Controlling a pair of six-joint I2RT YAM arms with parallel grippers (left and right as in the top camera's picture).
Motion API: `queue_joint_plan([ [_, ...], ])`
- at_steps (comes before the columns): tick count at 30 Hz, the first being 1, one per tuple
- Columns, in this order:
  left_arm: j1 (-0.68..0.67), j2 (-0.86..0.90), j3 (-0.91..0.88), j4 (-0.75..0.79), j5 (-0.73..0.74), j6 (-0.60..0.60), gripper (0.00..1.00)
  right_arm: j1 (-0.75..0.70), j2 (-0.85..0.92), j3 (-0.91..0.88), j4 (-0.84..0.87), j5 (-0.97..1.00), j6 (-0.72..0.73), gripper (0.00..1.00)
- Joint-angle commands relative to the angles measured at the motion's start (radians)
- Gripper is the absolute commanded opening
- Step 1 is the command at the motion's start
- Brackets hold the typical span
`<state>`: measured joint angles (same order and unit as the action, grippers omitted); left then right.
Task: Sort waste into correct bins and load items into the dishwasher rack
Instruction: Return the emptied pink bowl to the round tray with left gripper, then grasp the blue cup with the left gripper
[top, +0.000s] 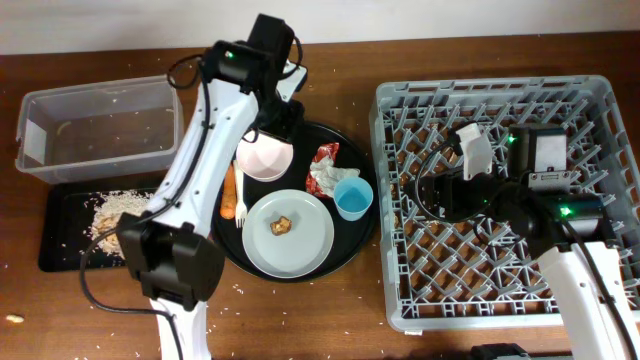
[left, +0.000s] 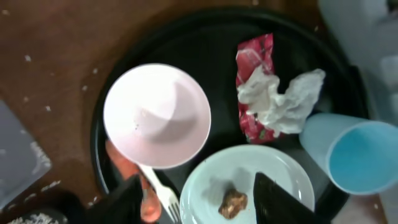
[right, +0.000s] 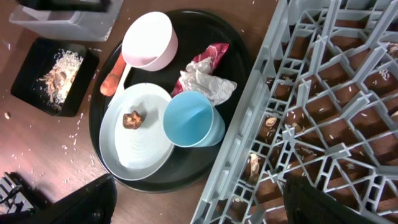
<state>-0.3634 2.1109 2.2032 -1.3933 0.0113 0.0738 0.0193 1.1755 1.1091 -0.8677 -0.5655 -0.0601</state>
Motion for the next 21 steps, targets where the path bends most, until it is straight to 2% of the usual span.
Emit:
queue_joint_plan([
  [1,0.043,-0.146,0.051,-0.061,0.007,-0.058,0.57,-0.006,0.001,0.017,-0.010,0.002,-0.004,0.85],
  [4,0.145,-0.208,0.051,-0.176,0.011,-0.135,0.57,-0.006,0.001,0.017,-0.010,0.002,-0.004,0.85],
  [6,0.230,-0.210,0.031,-0.251,0.038,-0.142,0.56,-0.006,0.001,0.017,-0.009,0.002,-0.004,0.85],
  [10,0.282,-0.210,-0.124,-0.201,0.065,-0.141,0.56,-0.006,0.001,0.017,-0.008,0.002,-0.012,0.86],
  [14,0.198,-0.212,-0.313,-0.095,0.071,-0.100,0.52,-0.006,0.006,0.017,-0.008,0.002,-0.012,0.86],
  [18,0.055,-0.217,-0.438,0.003,0.071,-0.019,0.50,-0.006,0.009,0.017,-0.008,0.002,-0.012,0.86],
  [21,-0.075,-0.217,-0.563,0.099,0.070,0.047,0.45,-0.006,0.010,0.017,-0.008,0.002,-0.012,0.86],
])
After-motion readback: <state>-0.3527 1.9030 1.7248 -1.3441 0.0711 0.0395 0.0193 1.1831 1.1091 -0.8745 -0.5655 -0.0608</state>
